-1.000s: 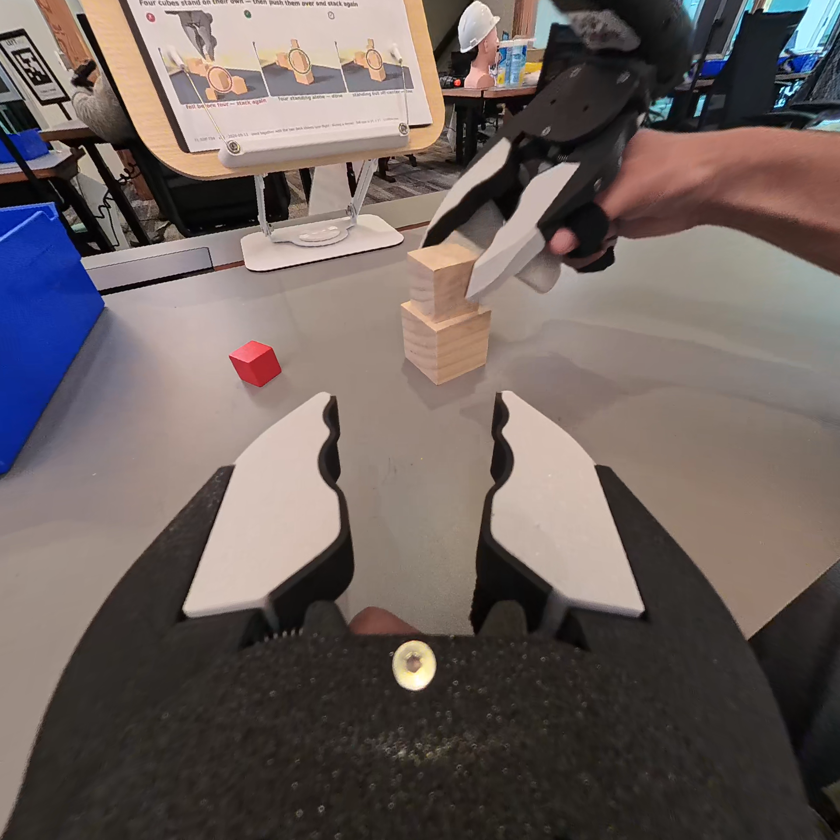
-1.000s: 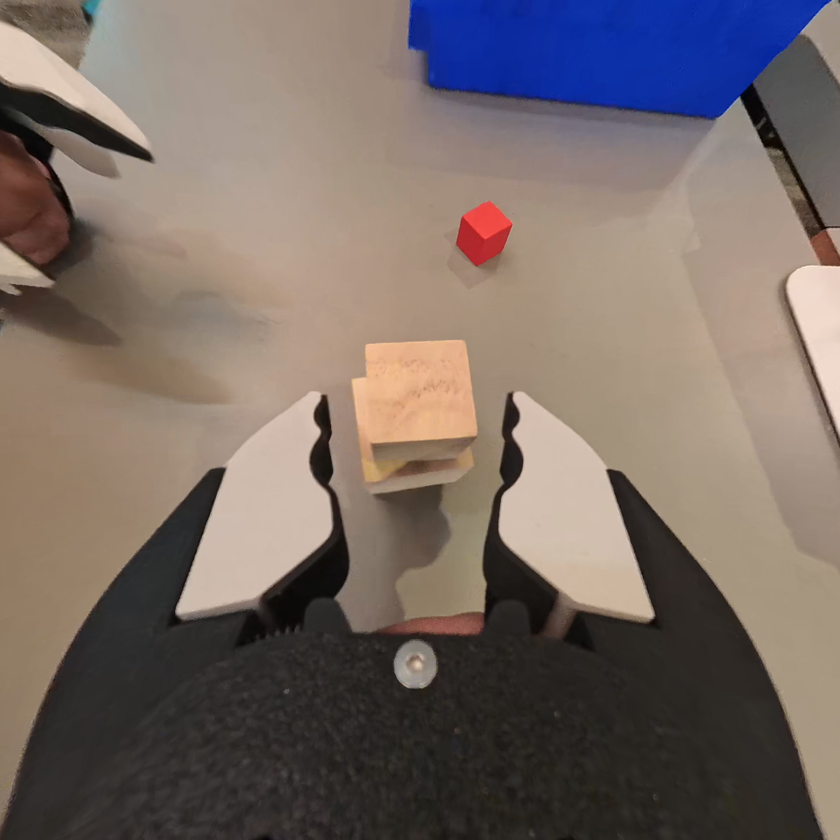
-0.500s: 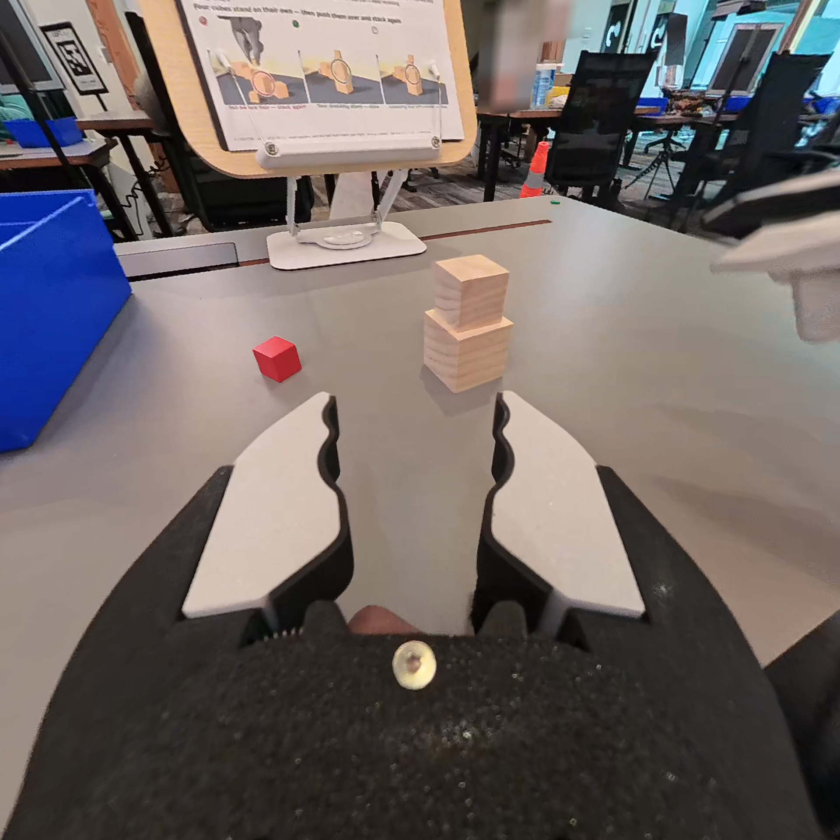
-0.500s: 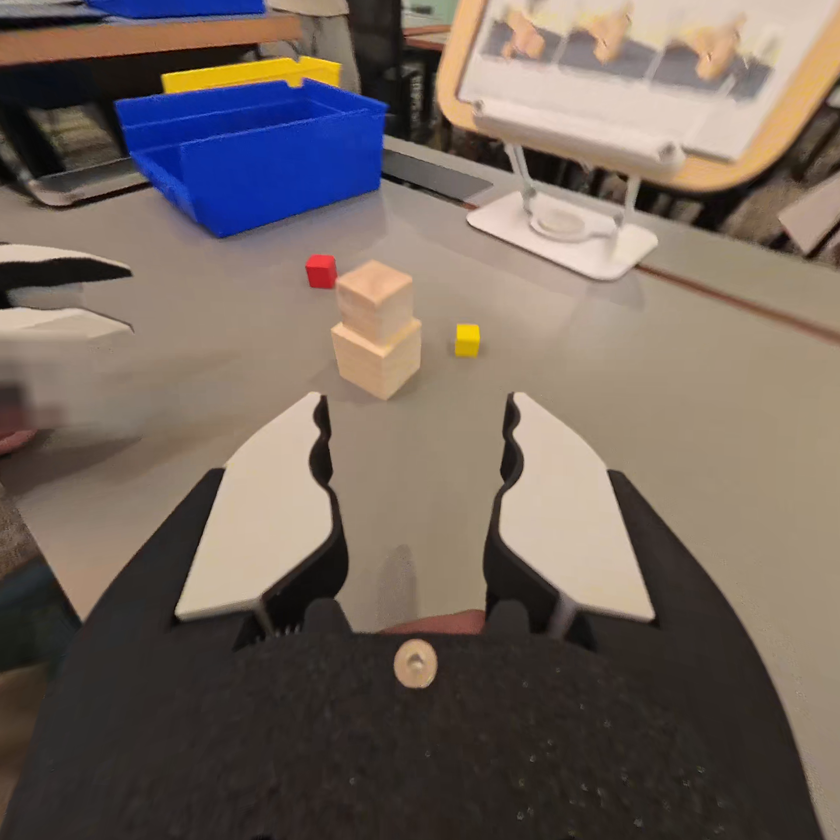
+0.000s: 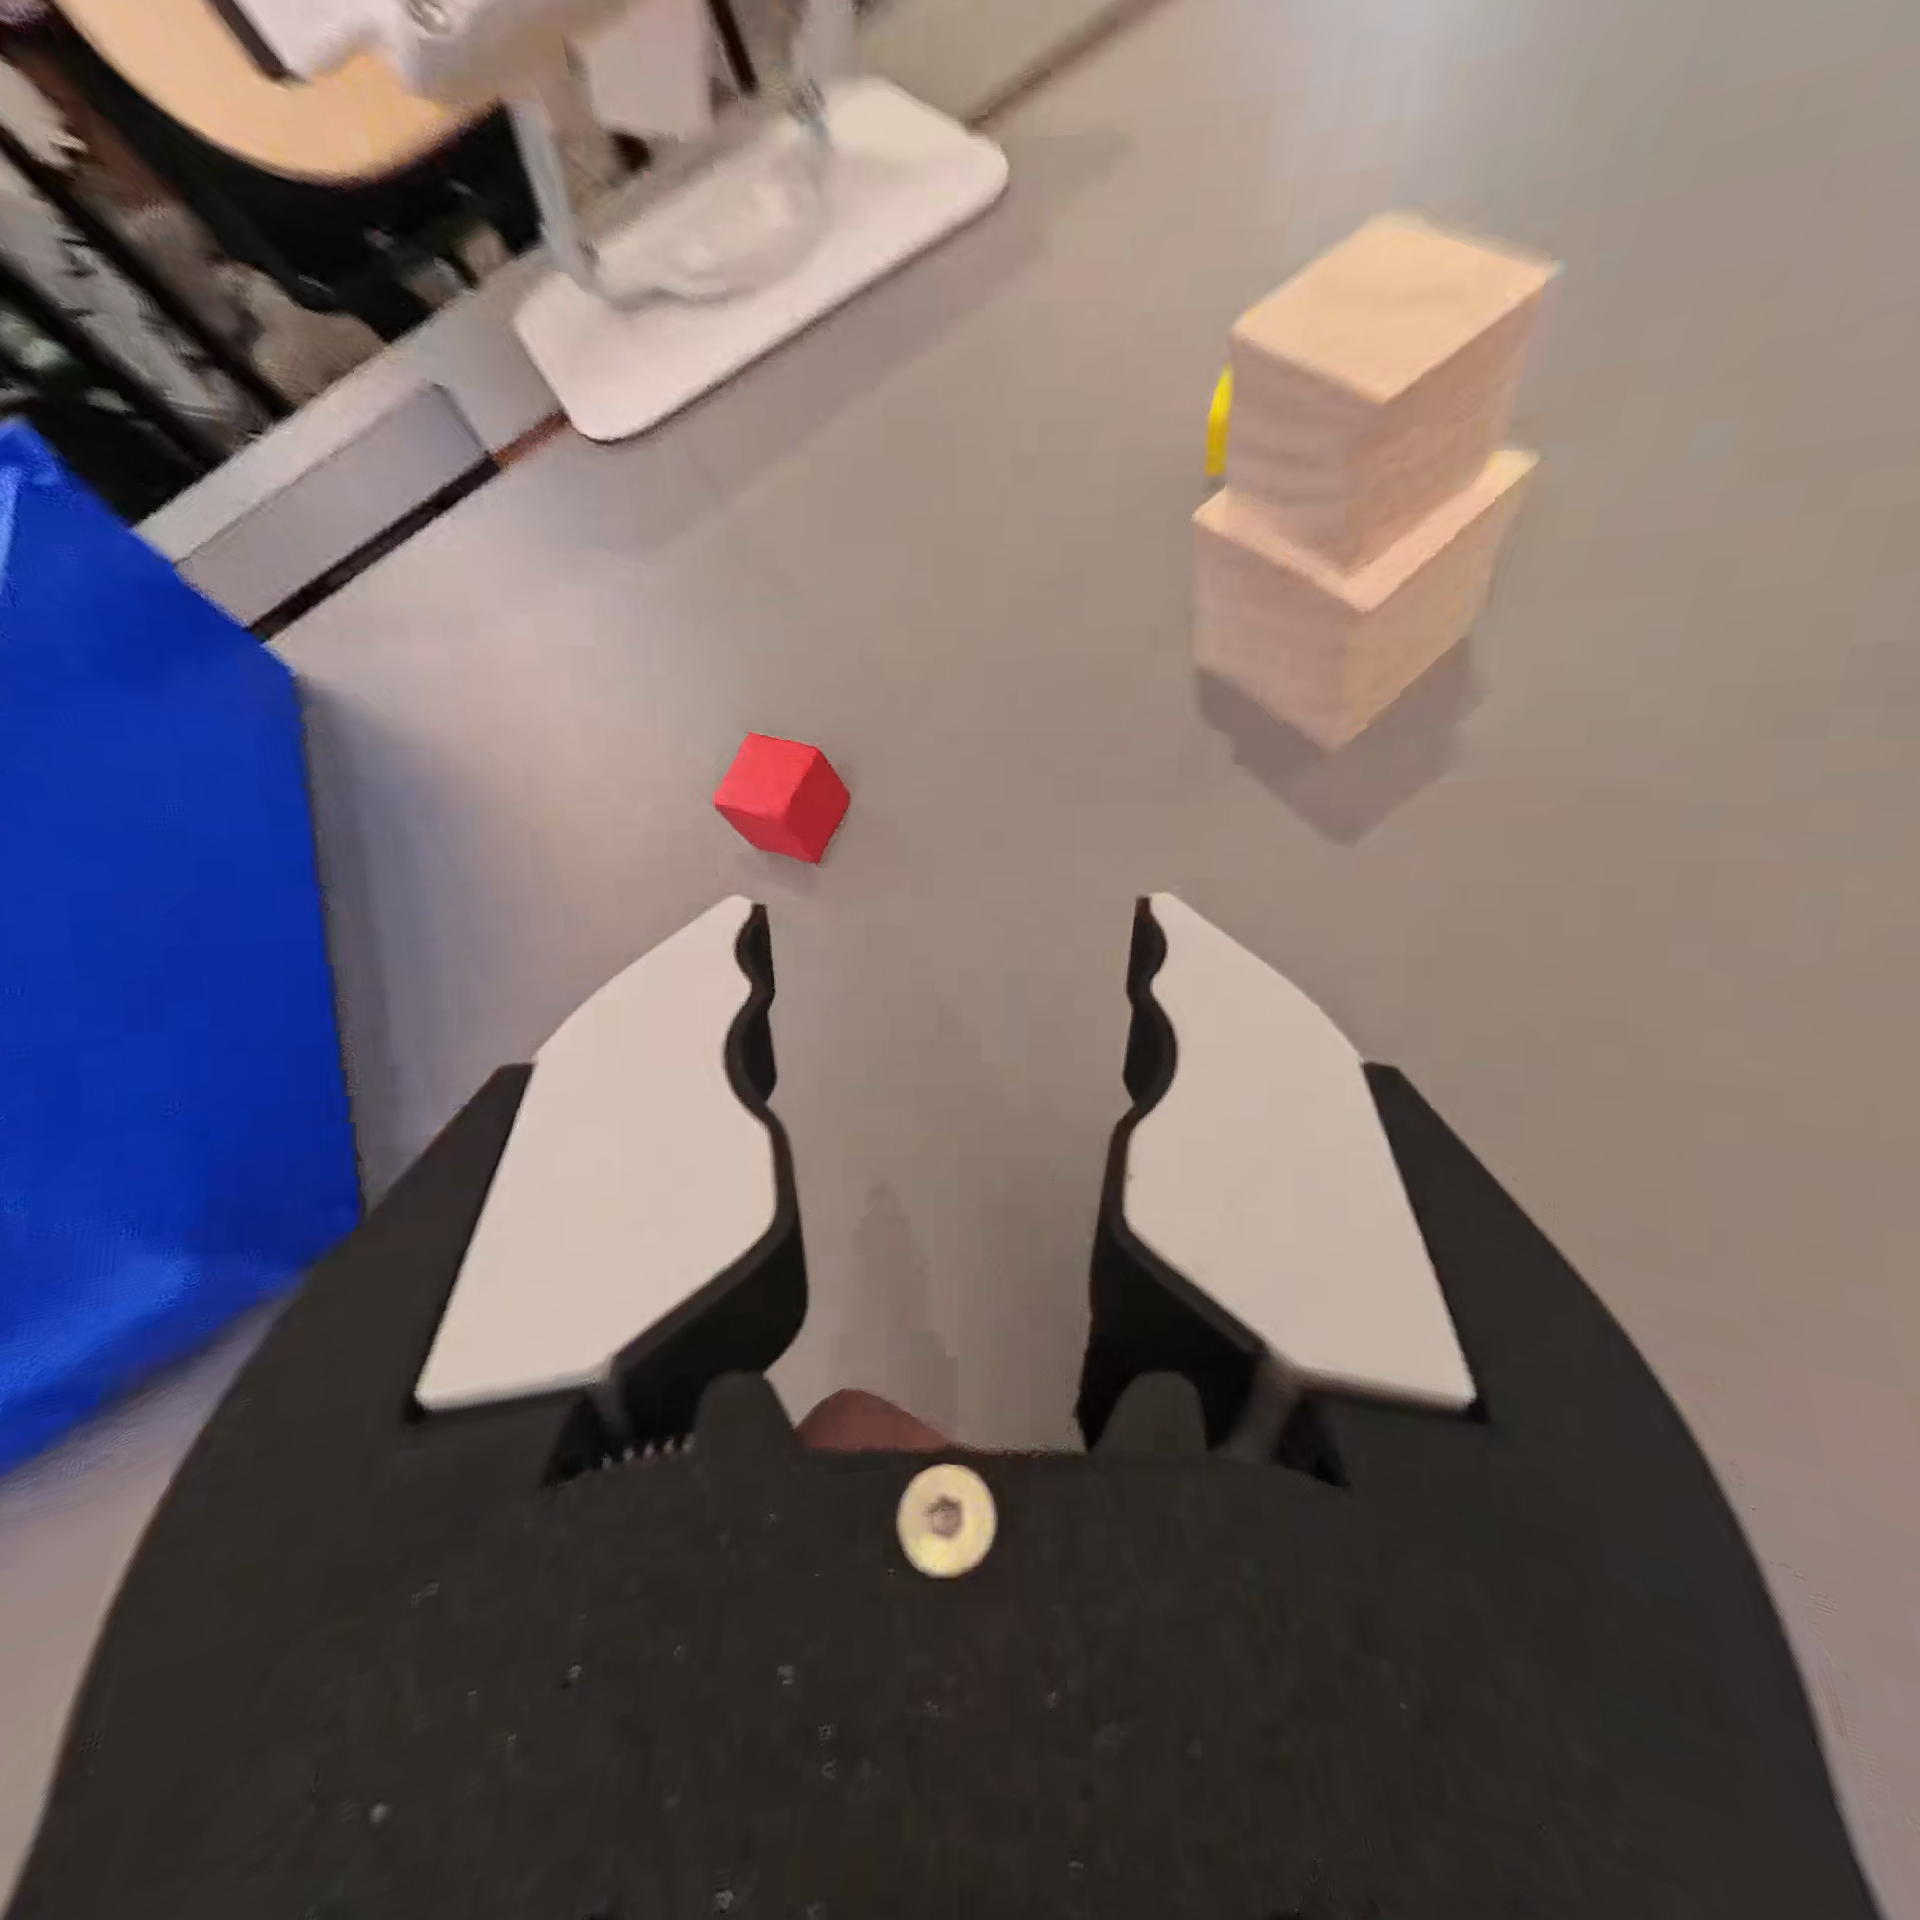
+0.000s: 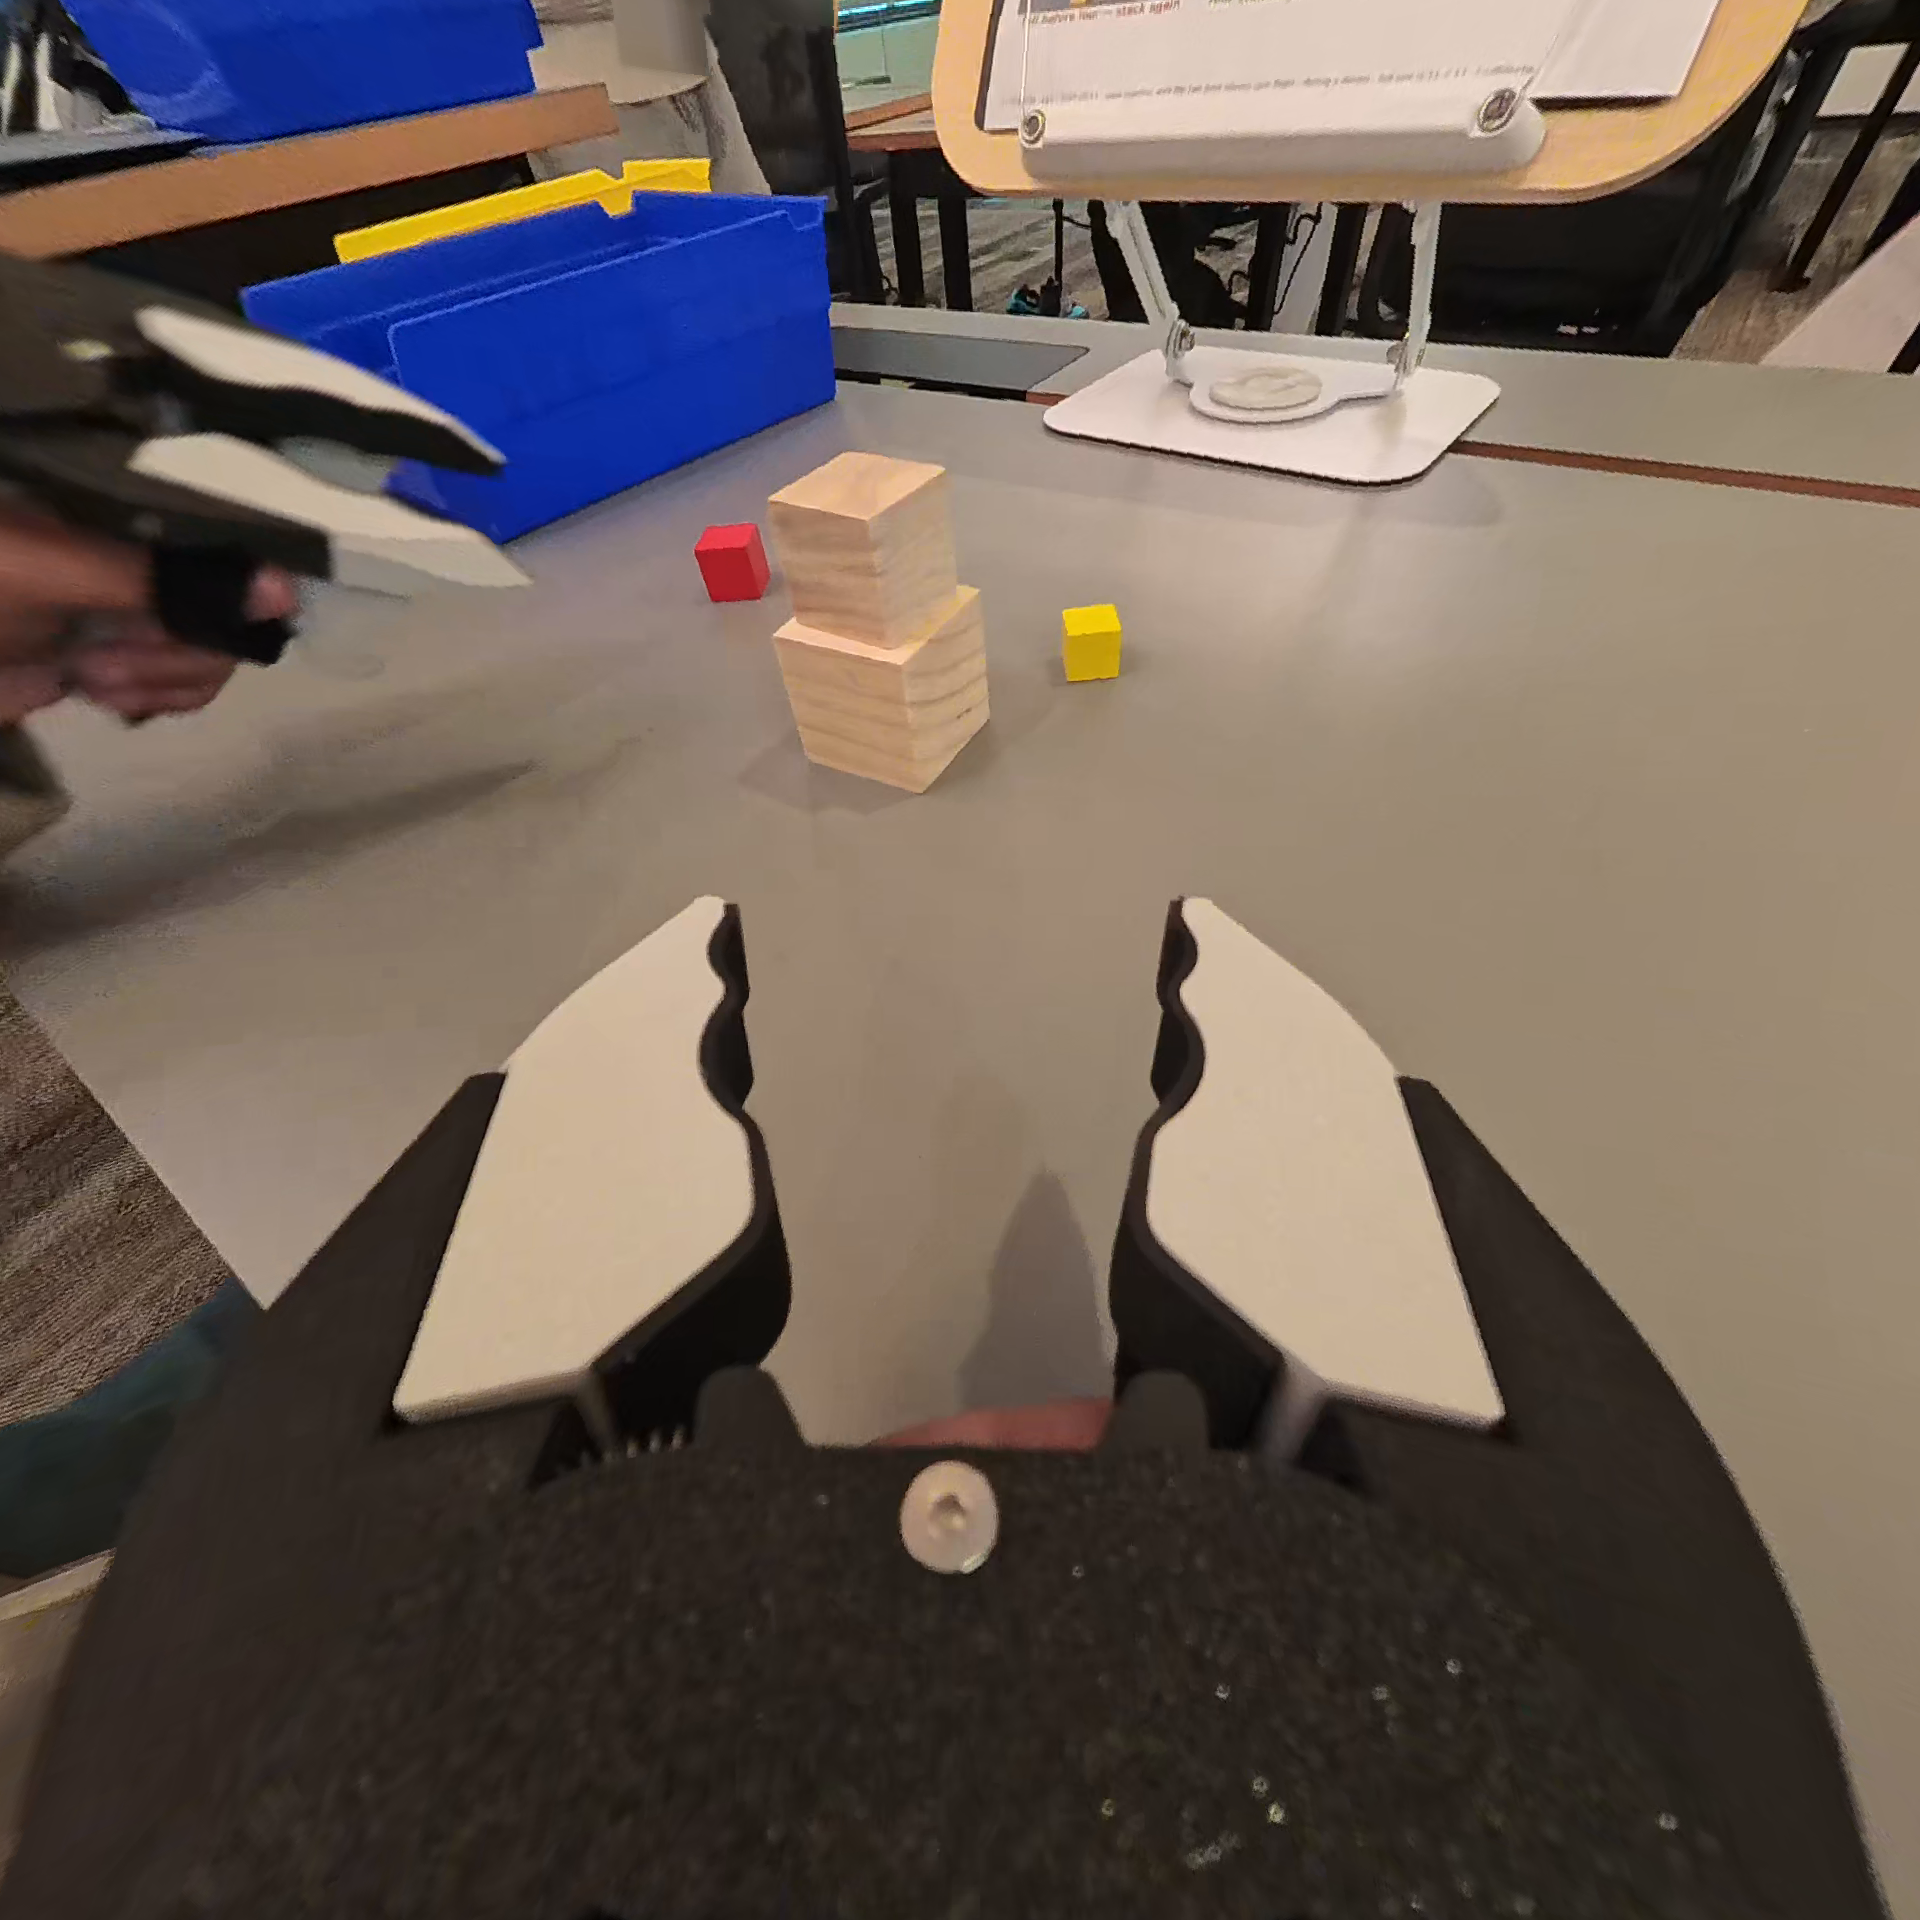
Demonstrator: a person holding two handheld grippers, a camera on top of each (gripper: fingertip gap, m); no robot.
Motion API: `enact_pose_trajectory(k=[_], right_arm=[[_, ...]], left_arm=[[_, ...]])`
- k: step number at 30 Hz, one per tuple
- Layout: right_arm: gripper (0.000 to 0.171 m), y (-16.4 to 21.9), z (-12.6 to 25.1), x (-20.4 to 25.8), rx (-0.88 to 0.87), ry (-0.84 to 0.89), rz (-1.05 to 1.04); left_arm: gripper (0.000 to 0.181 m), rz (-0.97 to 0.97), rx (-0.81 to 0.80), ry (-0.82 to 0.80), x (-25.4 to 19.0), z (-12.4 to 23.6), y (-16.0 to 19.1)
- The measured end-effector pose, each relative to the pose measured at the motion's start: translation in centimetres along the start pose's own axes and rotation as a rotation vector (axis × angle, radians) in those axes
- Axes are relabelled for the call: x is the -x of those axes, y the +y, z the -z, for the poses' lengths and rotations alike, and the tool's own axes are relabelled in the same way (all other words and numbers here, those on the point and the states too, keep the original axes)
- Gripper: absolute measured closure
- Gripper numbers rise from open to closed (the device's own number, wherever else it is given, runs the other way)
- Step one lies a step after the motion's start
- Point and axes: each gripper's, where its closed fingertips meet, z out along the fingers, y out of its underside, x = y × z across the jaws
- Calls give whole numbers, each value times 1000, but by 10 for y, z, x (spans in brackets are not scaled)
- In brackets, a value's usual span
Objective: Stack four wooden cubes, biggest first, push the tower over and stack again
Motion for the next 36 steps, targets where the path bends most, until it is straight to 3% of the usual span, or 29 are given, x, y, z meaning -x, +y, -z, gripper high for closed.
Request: enact_pose_trajectory(k=[5, 10, 12, 16, 19, 25, 29, 36], right_arm=[[96, 0, 5, 0, -8, -13, -17], [97, -2, 8, 4, -12, -26, -24], [97, -1, 7, 5, -6, -30, -19], [97, 1, 5, 7, 2, -43, -26], [98, 1, 5, 6, 3, -45, -32], [99, 2, 7, 5, 4, -46, -36], [99, -1, 11, 5, 3, -40, -23], [100, -9, 19, 7, -9, -25, 4]], left_arm=[[120, -233, 227, 200, 41, -62, 10], [118, -276, 409, 335, 49, -96, 23], [152, -283, 446, 374, 45, -101, 28], [153, -258, 445, 389, 46, -101, 19], [153, -242, 328, 517, 23, -77, -24], [153, -521, 170, 699, -38, -23, -106], [153, -656, 221, 732, -64, -32, -108], [153, -657, 299, 766, -76, -57, -96]])
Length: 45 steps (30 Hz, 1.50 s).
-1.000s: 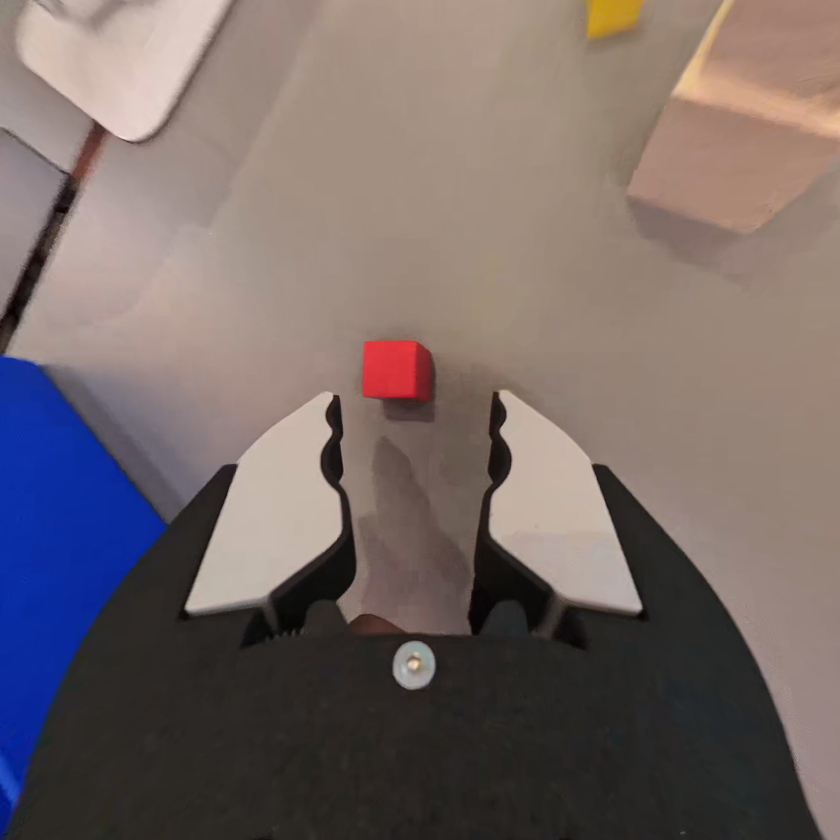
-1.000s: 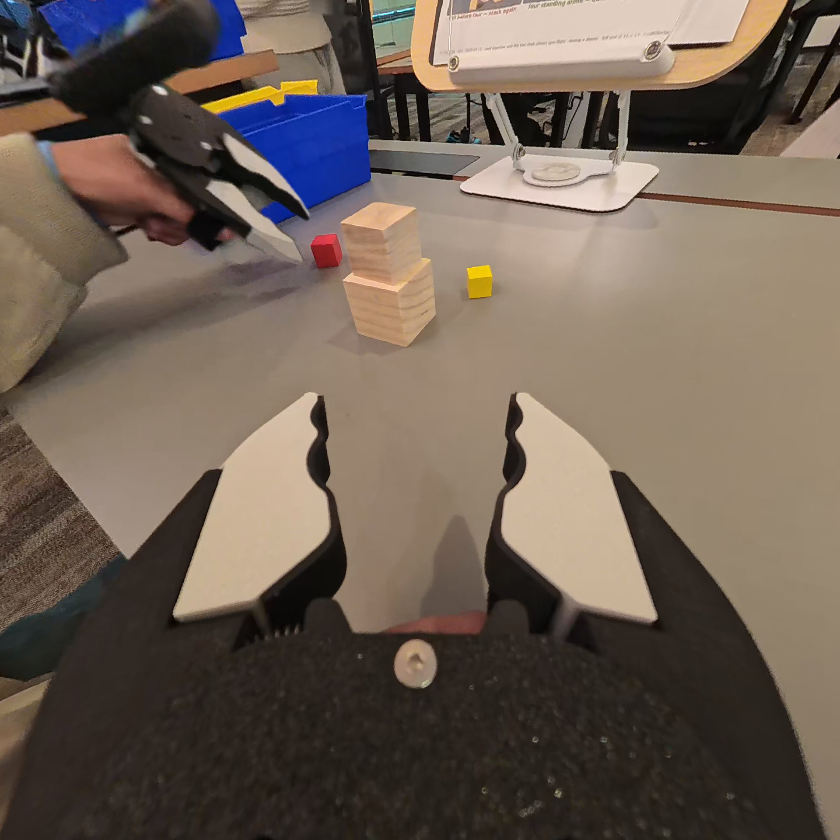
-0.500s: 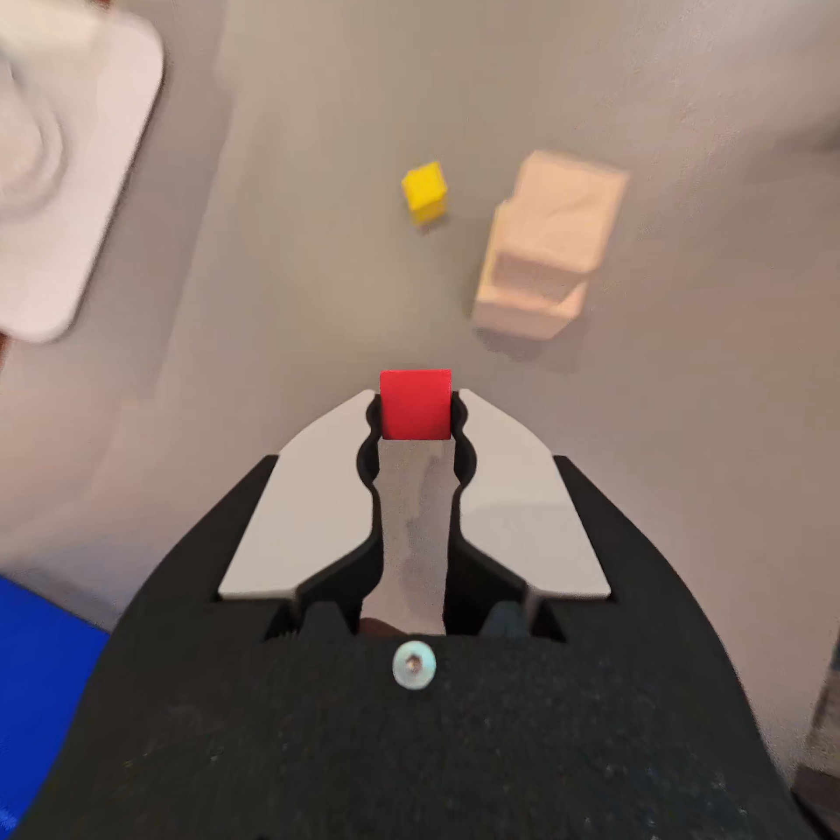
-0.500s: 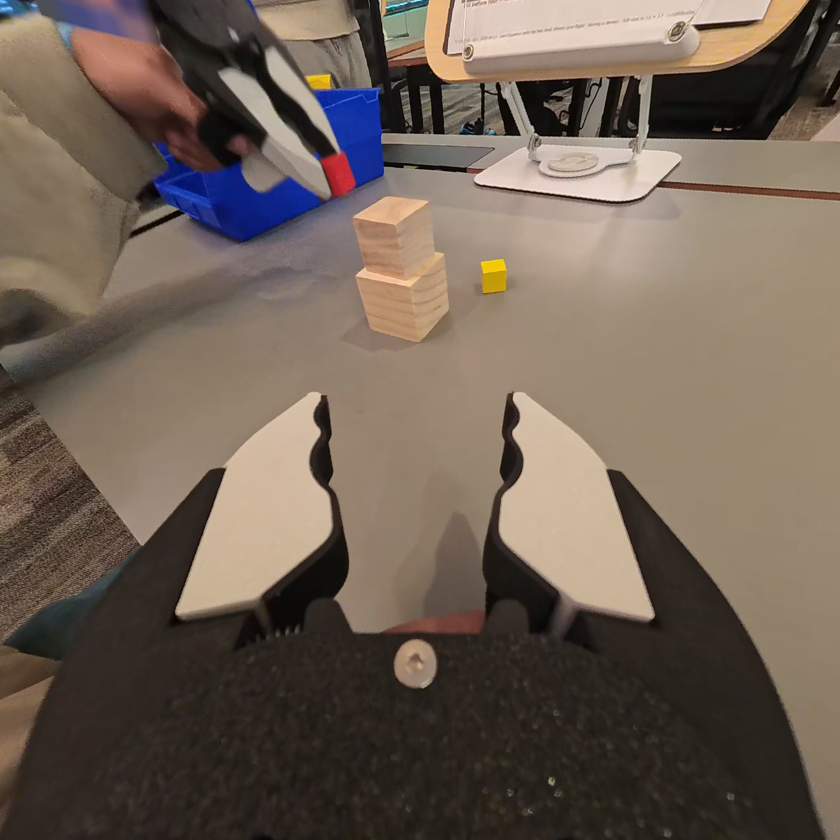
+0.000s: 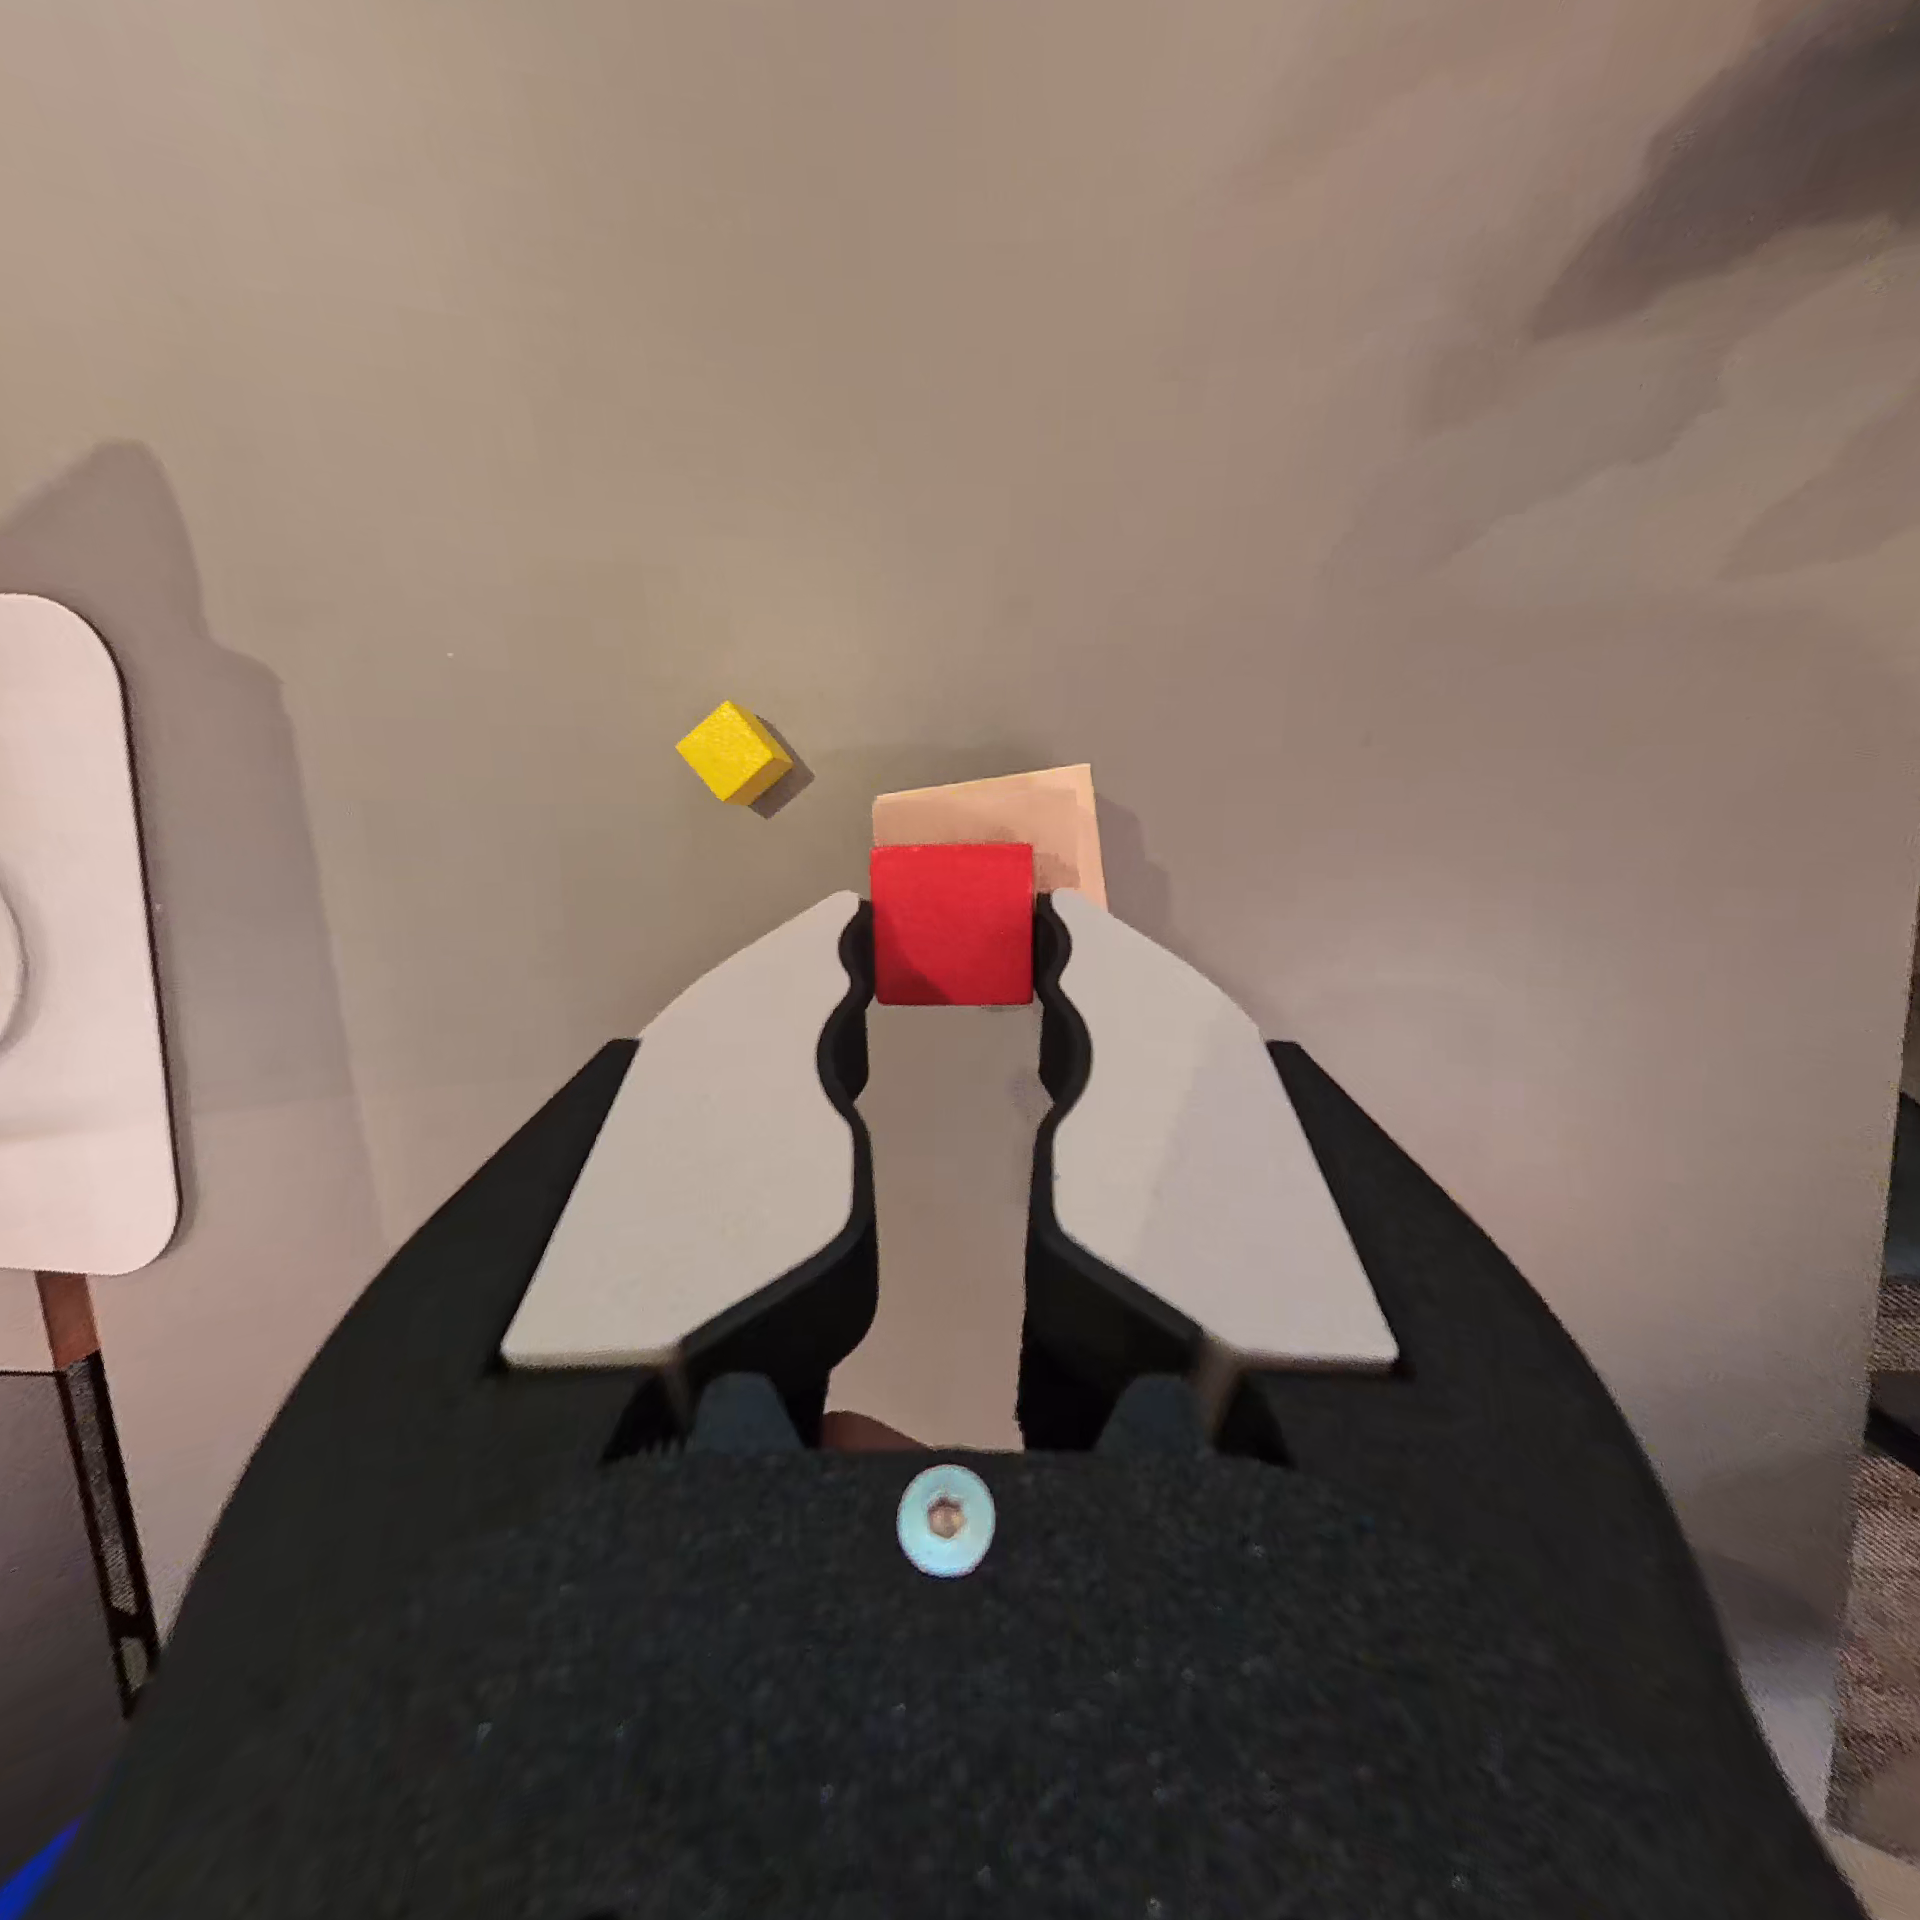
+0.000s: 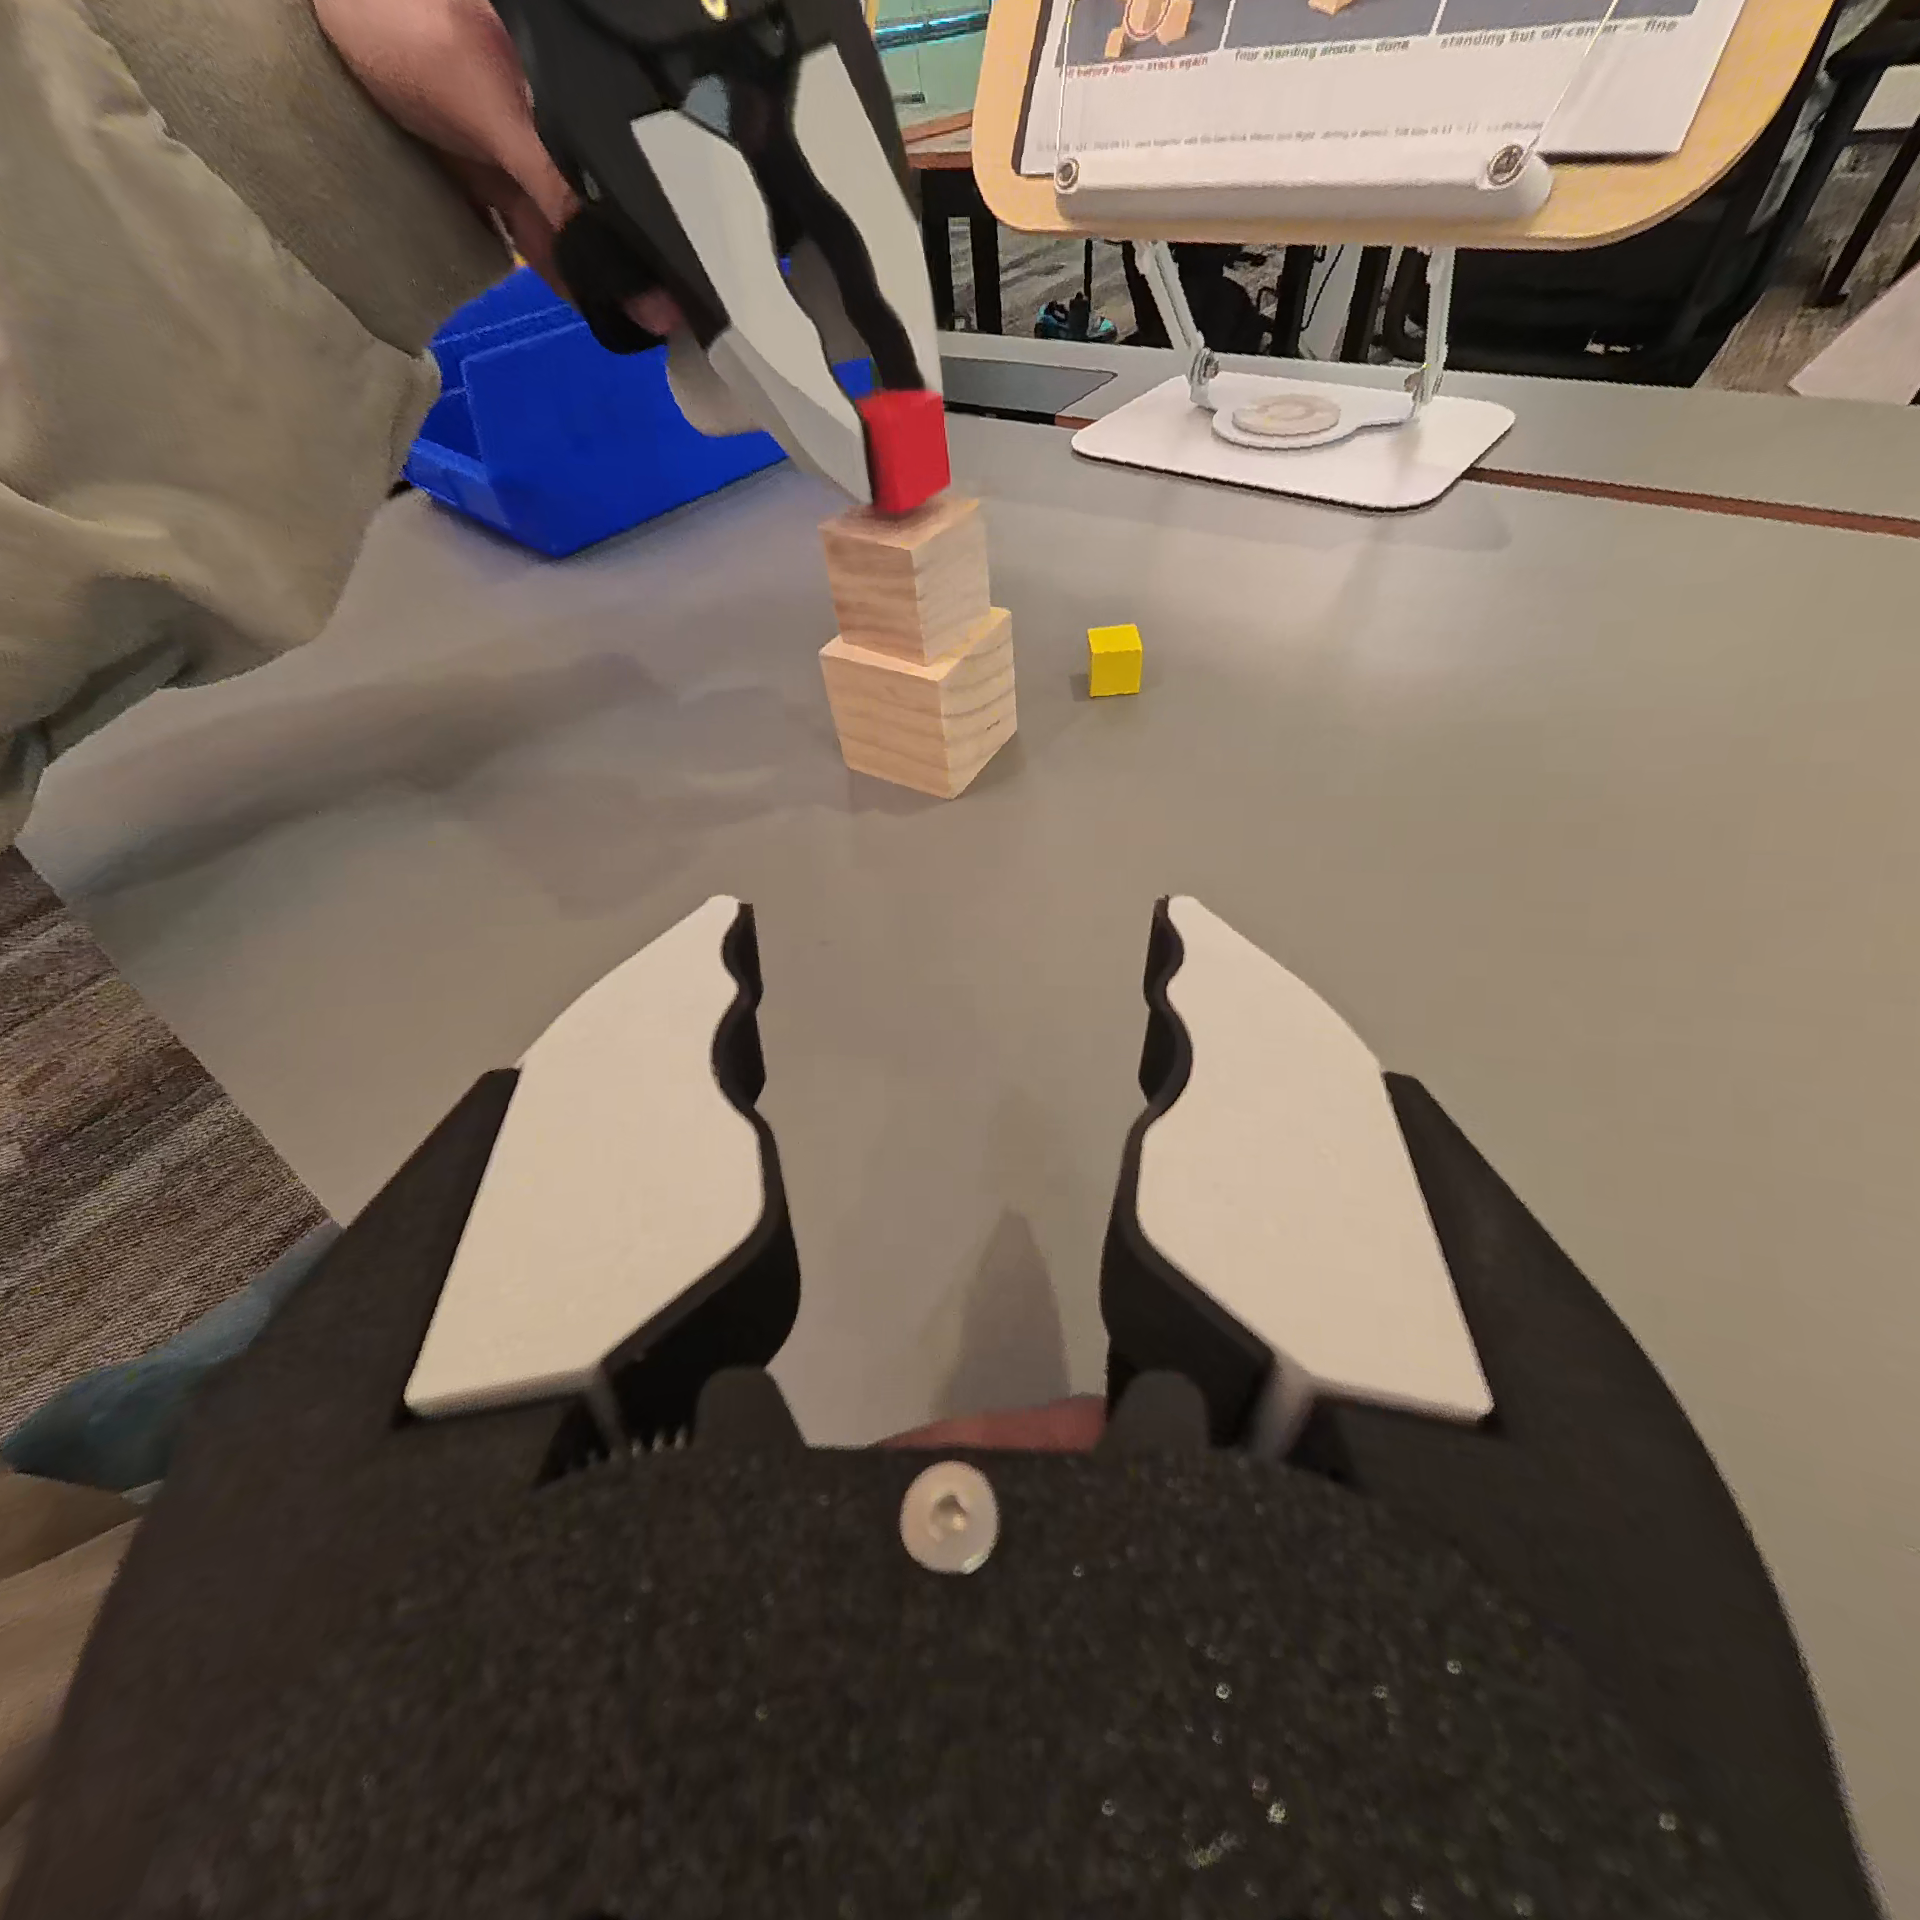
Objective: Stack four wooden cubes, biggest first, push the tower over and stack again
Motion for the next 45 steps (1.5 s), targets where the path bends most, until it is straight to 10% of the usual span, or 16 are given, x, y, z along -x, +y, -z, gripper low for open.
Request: enact_pose_trajectory(k=[8, 15, 21, 27, 45], right_arm=[[100, 0, -1, 4, 9, -10, 9], [101, 4, -5, 5, 23, -26, -10], [101, 6, -11, 1, 49, -25, -7], [101, 3, -23, -9, 106, -11, 62], [118, 5, -199, -67, 778, -686, 1248]], left_arm=[[152, 35, -10, 33, -5, -3, 4], [116, 78, -107, -40, -11, 12, -5], [121, 379, -491, -465, -28, 71, 7], [125, 822, -641, -927, -80, 86, 98], [127, 901, -599, -934, -117, 46, 110]])
